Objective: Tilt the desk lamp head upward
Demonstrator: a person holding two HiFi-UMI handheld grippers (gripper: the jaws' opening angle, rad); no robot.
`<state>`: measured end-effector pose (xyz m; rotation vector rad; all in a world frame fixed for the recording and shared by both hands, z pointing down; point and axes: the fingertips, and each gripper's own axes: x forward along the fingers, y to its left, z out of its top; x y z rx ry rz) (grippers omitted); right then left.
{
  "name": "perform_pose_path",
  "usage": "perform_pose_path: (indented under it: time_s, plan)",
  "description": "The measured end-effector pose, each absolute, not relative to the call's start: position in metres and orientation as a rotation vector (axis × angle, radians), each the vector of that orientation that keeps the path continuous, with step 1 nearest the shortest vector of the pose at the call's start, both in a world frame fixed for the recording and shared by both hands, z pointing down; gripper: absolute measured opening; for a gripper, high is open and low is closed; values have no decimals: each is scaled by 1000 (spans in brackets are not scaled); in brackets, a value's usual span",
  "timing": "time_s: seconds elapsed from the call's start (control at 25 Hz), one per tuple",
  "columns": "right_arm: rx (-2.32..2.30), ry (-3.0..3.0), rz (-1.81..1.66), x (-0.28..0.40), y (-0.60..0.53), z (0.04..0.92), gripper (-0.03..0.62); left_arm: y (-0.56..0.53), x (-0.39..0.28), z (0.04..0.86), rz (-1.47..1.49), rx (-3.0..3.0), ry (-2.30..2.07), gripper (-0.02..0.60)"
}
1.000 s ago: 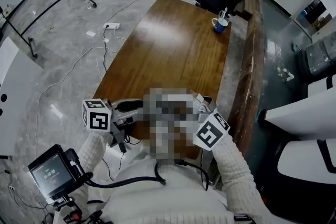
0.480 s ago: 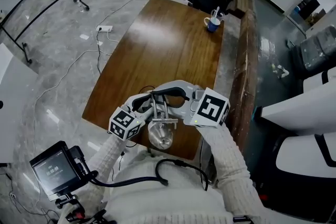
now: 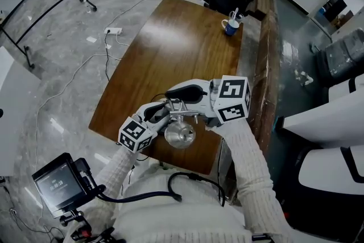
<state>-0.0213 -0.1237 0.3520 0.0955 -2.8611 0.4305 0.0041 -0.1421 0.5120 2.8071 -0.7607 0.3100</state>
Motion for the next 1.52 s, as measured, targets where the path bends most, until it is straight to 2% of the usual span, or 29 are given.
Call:
perform_pose_path:
  time_s: [0.76, 1.2, 1.24, 1.28, 1.36, 1.52]
  plan:
    - [10, -2781, 1032, -24, -145, 352, 126, -142, 5, 518, 379, 2863, -706, 152]
    - [158, -2838, 799, -23, -151, 349, 123, -142, 6, 523, 408, 2765, -671, 180]
    - [189, -2847, 778, -20, -153, 347, 155, -141, 7, 524, 427, 2766, -670, 192]
    - [226, -2861, 758, -17, -156, 345, 225, -141, 7, 525, 440, 2765, -669, 201]
    - [297, -2890, 712, -8, -161, 341, 266, -140, 4, 528, 452, 2758, -669, 207]
    - [473, -2916, 639, 19, -165, 347, 273, -137, -4, 529, 436, 2733, -682, 210]
